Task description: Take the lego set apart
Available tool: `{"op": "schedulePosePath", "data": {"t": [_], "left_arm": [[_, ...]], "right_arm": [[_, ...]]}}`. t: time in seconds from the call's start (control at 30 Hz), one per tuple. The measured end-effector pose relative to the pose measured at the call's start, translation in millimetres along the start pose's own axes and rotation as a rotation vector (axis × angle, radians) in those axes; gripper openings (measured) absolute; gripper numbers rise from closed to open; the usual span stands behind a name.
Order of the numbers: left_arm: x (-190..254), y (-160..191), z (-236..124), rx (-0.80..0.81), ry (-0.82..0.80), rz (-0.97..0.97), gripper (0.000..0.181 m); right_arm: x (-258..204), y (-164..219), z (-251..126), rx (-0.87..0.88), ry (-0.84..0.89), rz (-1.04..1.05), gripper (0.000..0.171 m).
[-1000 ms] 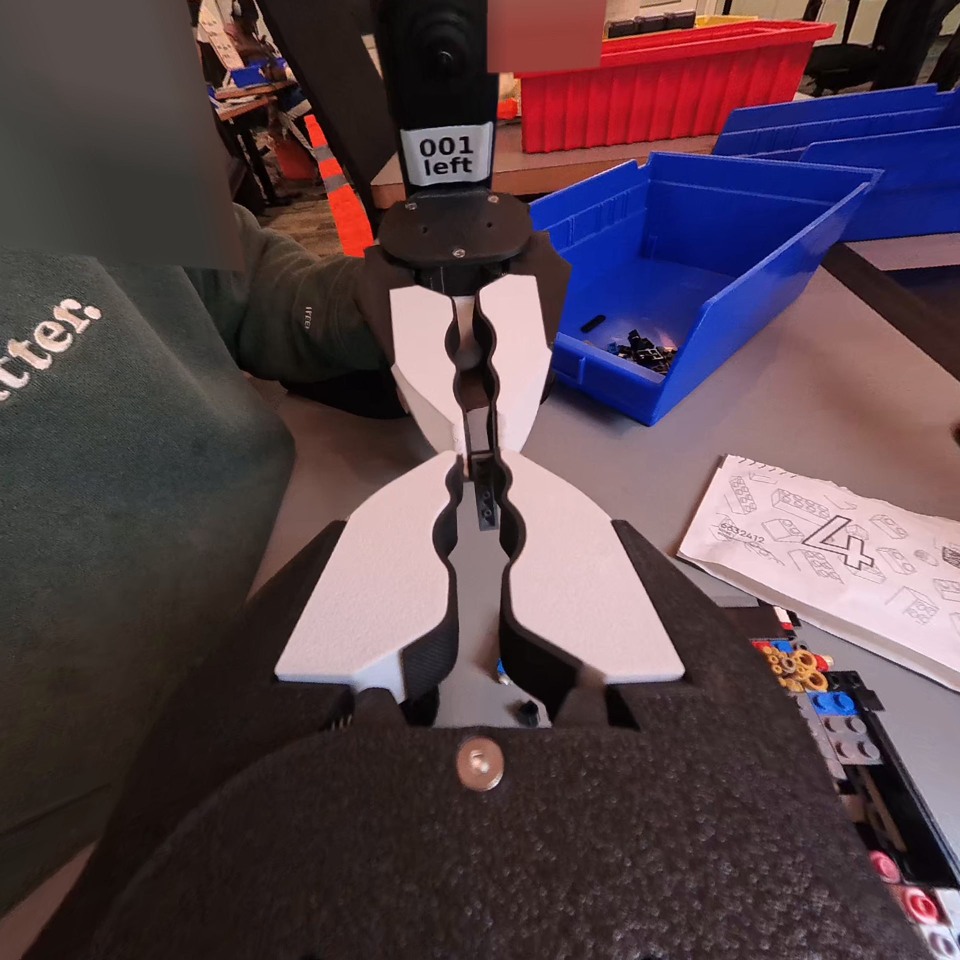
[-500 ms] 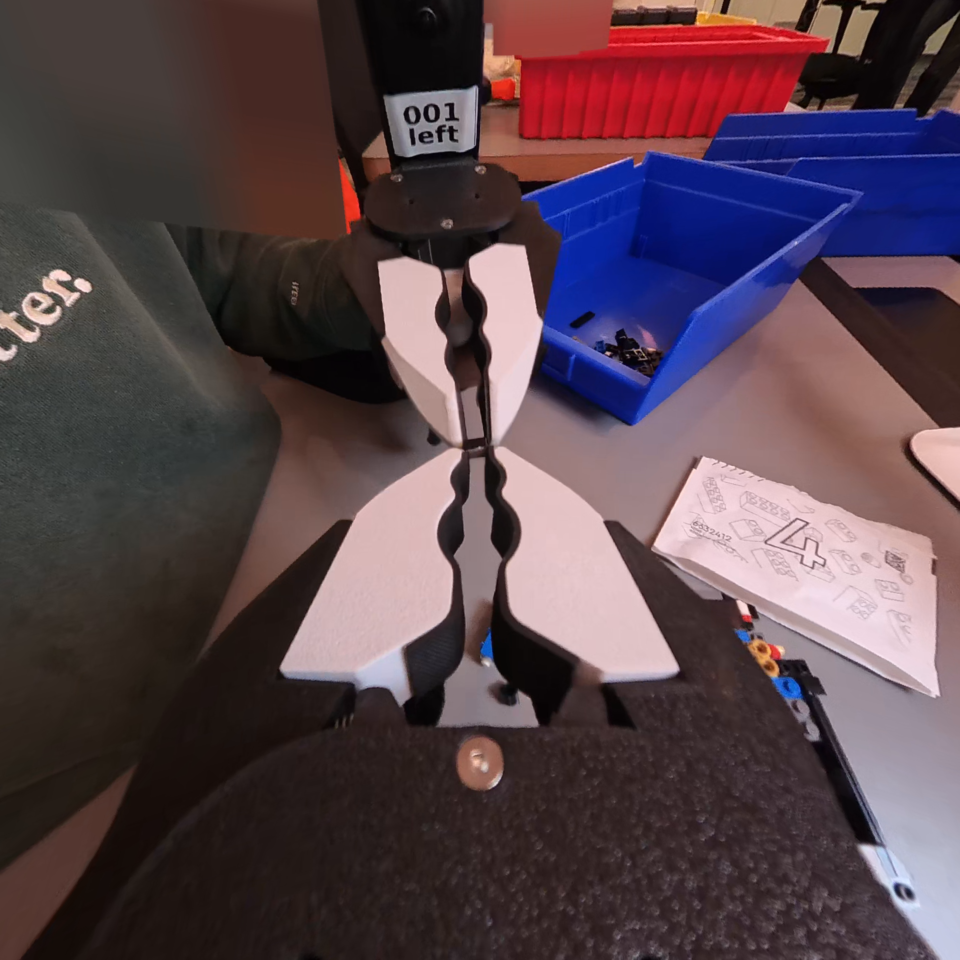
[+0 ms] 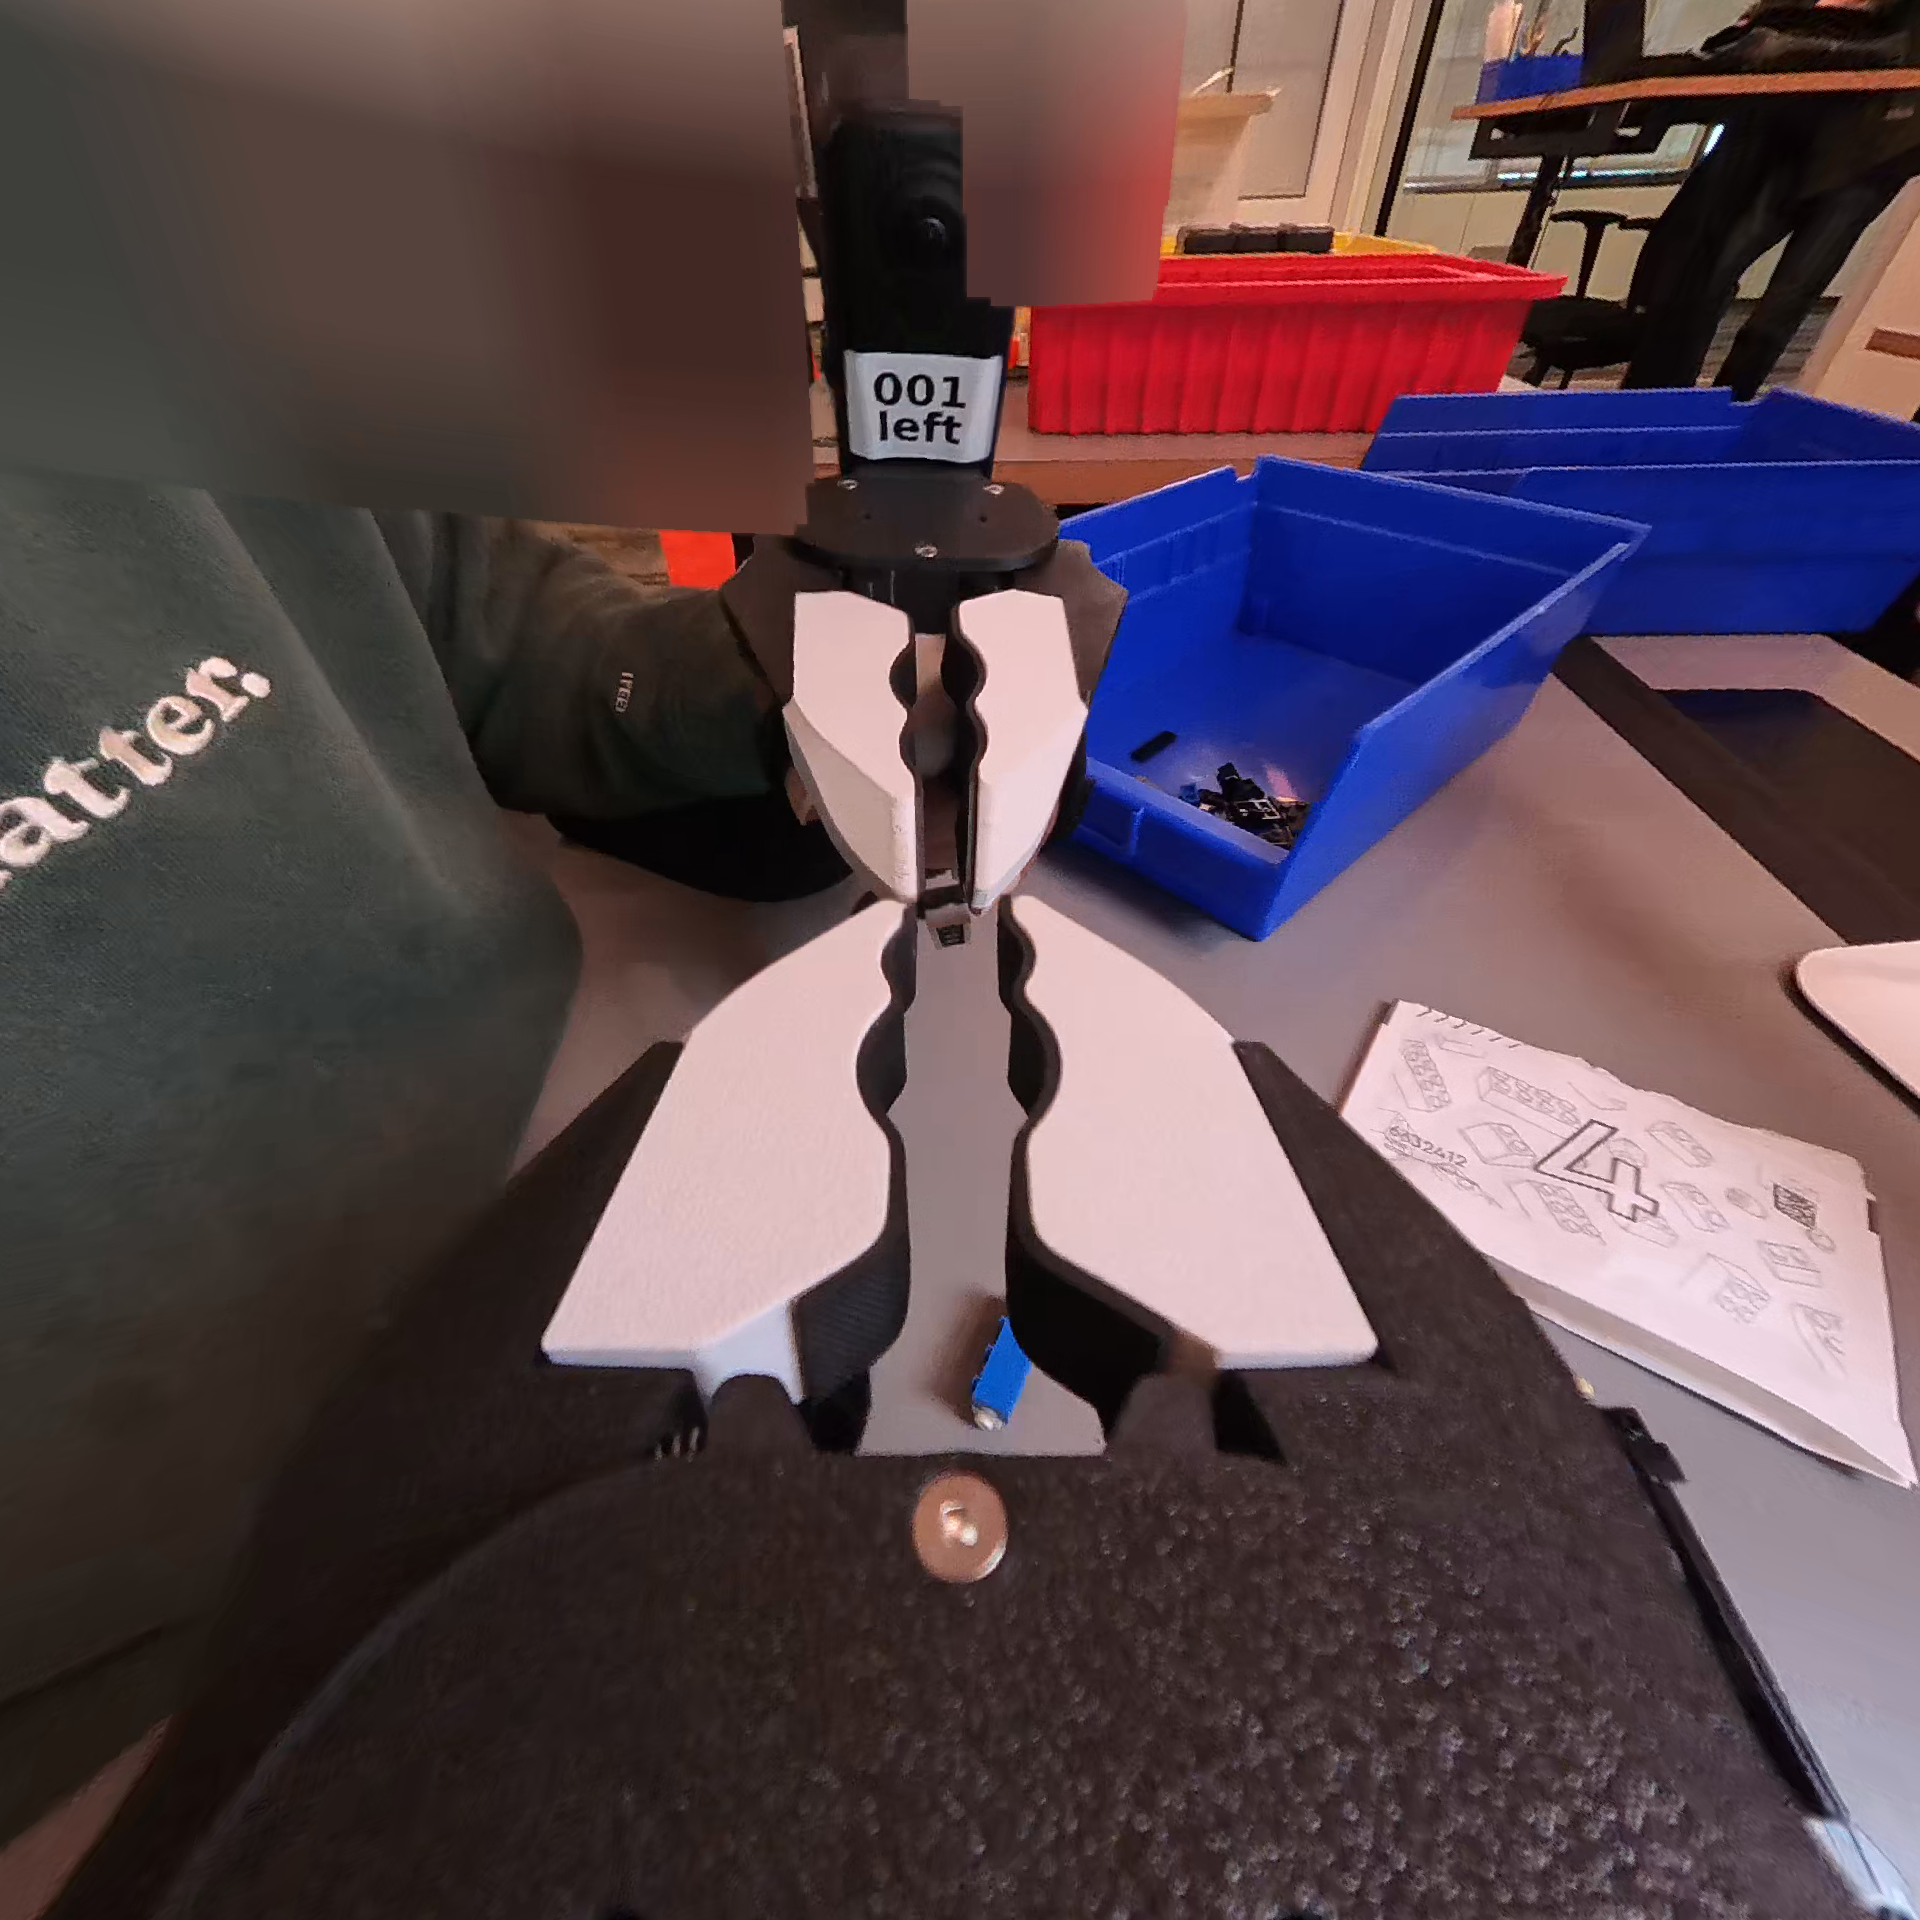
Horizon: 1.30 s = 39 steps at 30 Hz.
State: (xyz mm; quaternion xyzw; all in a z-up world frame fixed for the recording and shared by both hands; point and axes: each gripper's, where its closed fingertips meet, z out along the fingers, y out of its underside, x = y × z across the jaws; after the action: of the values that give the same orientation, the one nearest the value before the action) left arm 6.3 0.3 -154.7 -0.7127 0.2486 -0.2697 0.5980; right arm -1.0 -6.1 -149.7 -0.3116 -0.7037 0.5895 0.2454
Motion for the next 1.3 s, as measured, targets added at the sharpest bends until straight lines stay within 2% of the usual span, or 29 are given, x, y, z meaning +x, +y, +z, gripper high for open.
{"op": "schedulePosePath", "data": {"t": [0.1, 0.33, 0.43, 0.5, 0.53, 0.7, 1.03, 1.13, 1.2, 1.3], "left_arm": [[3, -3, 0, 0.019, 0.022, -0.010, 0.009], [1, 2, 0, 0.001, 0.028, -0.017, 0.009], [1, 10, 3, -0.053, 0.002, 0.042, 0.018], [0, 13, 4, -0.067, -0.009, 0.055, 0.016], [0, 12, 3, -0.065, -0.006, 0.052, 0.010], [0, 12, 2, -0.073, -0.017, 0.089, 0.009], [4, 0, 0, 0.036, 0.034, 0.023, 0.009], [3, -30, -22, 0.199, 0.077, -0.045, 0.009], [-5, -32, -29, 0.187, 0.010, 0.015, 0.008], [-13, -27, -30, 0.175, -0.013, -0.023, 0.009]], "right_arm": [[-4, 1, 1, -0.006, -0.012, -0.022, 0.008], [-1, 8, 1, -0.103, 0.042, -0.072, 0.007], [1, 17, 2, -0.185, 0.083, -0.110, 0.007], [2, 20, 2, -0.218, 0.098, -0.129, 0.007], [2, 21, 2, -0.227, 0.099, -0.133, 0.007], [0, 20, 1, -0.218, 0.090, -0.145, 0.007], [-3, 9, -4, -0.143, 0.055, -0.140, 0.007], [13, 24, -13, -0.209, 0.112, -0.147, 0.000], [14, 21, -12, -0.173, 0.092, -0.099, 0.000], [13, 26, -9, -0.175, 0.085, -0.093, 0.000]]}}
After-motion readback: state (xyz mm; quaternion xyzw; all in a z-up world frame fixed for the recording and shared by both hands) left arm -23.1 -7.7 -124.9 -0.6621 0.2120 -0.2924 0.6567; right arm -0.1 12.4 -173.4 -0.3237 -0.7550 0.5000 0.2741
